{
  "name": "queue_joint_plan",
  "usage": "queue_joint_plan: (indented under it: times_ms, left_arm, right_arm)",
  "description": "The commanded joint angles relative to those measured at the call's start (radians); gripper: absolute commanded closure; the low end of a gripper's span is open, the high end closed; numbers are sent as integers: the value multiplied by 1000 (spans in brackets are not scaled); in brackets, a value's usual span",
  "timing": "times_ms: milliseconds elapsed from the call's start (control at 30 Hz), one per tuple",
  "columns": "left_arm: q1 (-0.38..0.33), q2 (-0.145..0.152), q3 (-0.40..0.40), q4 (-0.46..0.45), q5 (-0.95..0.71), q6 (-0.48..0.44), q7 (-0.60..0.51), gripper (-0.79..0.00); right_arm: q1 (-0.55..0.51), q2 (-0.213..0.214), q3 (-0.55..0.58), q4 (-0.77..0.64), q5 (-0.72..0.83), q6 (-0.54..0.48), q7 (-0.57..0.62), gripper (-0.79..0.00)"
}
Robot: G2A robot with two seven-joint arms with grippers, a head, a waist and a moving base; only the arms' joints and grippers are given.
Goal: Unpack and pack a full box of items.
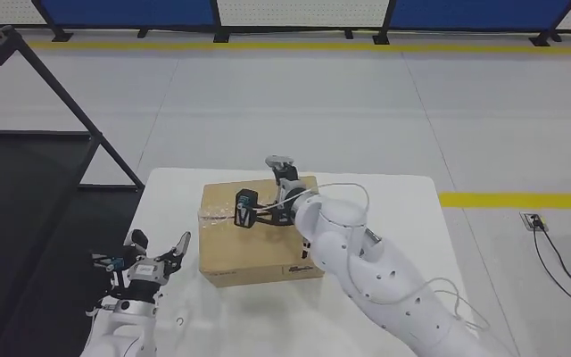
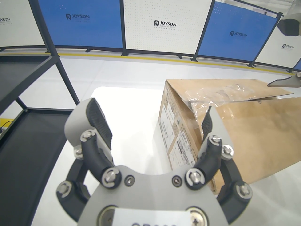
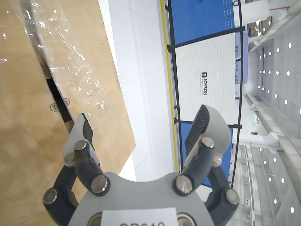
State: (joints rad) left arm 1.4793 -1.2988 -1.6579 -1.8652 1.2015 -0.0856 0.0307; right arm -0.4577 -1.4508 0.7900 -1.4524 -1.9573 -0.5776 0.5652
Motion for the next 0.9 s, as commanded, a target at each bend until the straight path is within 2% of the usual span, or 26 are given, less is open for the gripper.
queue_joint_plan:
  times_ms: [0,233,667,867]
  left_arm:
    - [3,0,-2,2,-5,2,5,-785]
    - [11,1,-13,-1,-19,2,9,-785]
    - [12,3,-18,-7,-20,2,11,-785]
    - [17,4,-23,-8,-24,4,14,-785]
  right_arm:
    - [7,-4,-11,17,-8,-16,-17,-785]
    - [23,-21,-50,86,-70,28,-70,-785]
    - [35,-39,-61,162,-131,39,-121,-785]
    - [34,-54,-71,184,-165,110,-124,-785]
